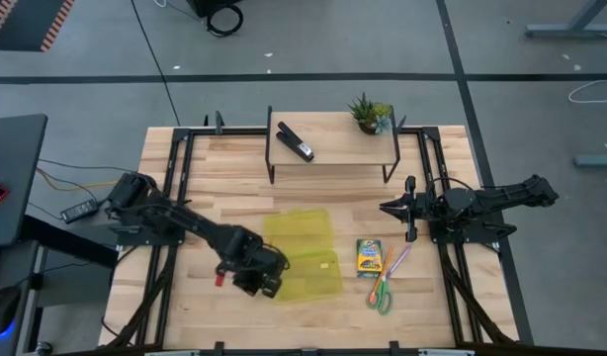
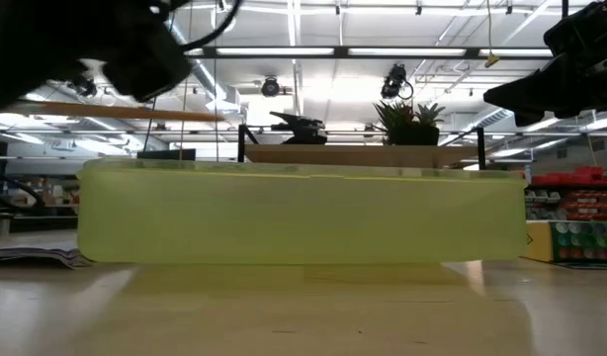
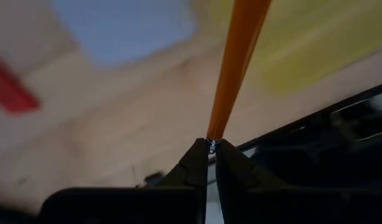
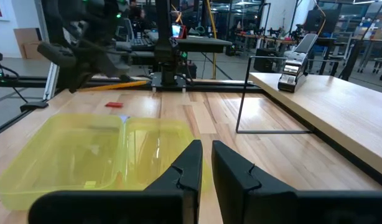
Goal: Pack school essentials
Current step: Put the left orange pencil into the yellow supply box
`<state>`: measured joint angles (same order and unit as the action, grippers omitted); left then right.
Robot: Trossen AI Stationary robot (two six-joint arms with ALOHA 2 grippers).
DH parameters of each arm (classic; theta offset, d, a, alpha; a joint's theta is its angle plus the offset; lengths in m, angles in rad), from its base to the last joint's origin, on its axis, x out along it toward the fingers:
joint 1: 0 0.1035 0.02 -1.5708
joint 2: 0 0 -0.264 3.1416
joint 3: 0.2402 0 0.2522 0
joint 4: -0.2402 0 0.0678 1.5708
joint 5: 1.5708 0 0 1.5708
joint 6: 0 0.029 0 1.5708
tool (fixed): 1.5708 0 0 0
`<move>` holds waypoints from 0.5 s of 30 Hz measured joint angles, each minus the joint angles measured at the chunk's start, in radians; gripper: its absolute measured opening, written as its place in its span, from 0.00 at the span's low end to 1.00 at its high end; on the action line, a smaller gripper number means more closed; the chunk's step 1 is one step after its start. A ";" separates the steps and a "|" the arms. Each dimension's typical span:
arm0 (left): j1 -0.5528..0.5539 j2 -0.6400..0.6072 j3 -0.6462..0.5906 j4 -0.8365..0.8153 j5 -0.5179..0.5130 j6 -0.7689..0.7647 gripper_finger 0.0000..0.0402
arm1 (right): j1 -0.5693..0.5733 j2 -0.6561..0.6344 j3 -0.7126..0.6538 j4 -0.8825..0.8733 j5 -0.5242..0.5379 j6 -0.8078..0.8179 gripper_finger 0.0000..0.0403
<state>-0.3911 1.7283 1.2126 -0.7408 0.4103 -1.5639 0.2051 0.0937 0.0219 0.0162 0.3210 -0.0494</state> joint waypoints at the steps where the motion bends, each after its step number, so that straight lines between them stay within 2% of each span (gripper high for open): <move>1: 0.014 0.000 0.006 0.013 -0.013 0.007 0.06 | 0.000 0.000 0.000 0.000 0.000 0.000 0.10; 7: 0.081 0.021 0.048 0.098 -0.076 0.064 0.05 | 0.000 0.000 0.000 0.000 0.000 0.000 0.10; 15: 0.108 0.168 0.199 0.113 -0.069 0.213 0.05 | 0.000 0.000 0.000 0.000 0.000 0.000 0.10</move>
<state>-0.2832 1.8961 1.4114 -0.6276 0.3416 -1.3508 0.2054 0.0937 0.0216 0.0162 0.3210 -0.0494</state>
